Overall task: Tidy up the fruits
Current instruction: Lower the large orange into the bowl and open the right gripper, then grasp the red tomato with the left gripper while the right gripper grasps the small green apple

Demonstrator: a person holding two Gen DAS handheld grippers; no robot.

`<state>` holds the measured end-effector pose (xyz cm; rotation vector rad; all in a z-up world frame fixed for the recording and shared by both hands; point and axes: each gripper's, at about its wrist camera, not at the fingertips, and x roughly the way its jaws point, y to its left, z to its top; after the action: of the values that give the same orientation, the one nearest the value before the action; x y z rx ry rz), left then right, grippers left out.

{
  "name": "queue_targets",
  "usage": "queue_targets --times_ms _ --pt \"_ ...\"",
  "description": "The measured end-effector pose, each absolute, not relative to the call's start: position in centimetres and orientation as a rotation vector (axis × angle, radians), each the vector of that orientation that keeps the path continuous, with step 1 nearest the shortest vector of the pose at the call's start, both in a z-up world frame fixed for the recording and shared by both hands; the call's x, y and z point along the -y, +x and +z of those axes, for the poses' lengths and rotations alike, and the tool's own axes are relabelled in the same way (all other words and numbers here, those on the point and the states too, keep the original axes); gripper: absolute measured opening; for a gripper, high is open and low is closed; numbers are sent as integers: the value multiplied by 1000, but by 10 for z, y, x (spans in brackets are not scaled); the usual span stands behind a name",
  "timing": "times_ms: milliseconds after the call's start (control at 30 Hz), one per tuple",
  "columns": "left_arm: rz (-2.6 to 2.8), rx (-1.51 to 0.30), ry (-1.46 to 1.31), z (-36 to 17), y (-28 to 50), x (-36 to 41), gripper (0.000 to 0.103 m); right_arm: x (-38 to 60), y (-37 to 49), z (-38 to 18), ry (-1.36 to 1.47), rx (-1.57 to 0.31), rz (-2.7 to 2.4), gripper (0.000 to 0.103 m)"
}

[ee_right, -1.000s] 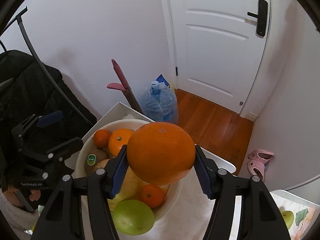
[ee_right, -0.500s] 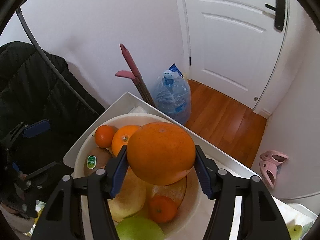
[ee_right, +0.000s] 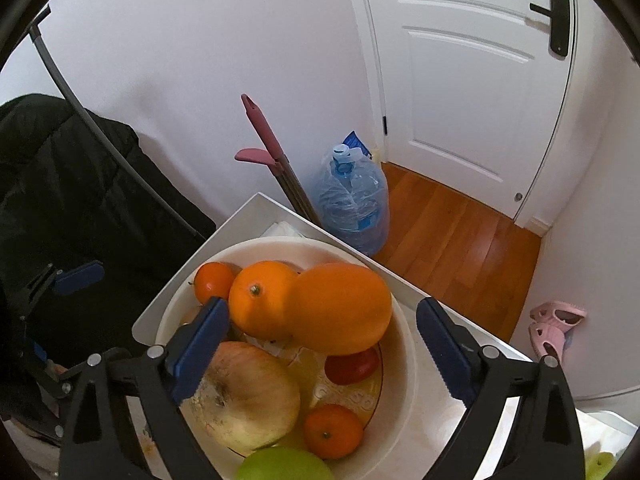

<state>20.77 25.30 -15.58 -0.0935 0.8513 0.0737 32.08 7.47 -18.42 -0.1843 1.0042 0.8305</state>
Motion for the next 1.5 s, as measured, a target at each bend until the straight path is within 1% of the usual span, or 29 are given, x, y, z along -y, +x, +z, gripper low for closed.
queue_targets --times_ms 100,167,200,500,733,933,1167,1400,1500 --pt "76 -853 -98 -154 207 -253 103 -73 316 -183 -196 -998 823 94" --pt "76 -848 -97 -151 205 -252 103 -71 314 -181 -197 -997 817 99" --pt "77 -846 -95 -150 204 -252 103 -70 312 -179 -195 -995 813 100" --pt "87 -817 -56 -128 195 -245 103 -53 296 -152 -170 -970 791 100" --pt "84 -799 -24 -110 187 -230 103 -22 273 -128 -143 -944 759 100" --pt "73 -781 -26 -93 177 -195 103 22 259 -110 -129 -926 710 100" --pt "58 -774 -8 -80 164 -135 103 86 247 -98 -123 -921 682 100" --pt "33 -787 3 -82 159 -68 103 149 244 -100 -105 -926 664 100" --pt "23 -797 5 -88 158 -39 103 174 244 -104 -119 -923 660 102"
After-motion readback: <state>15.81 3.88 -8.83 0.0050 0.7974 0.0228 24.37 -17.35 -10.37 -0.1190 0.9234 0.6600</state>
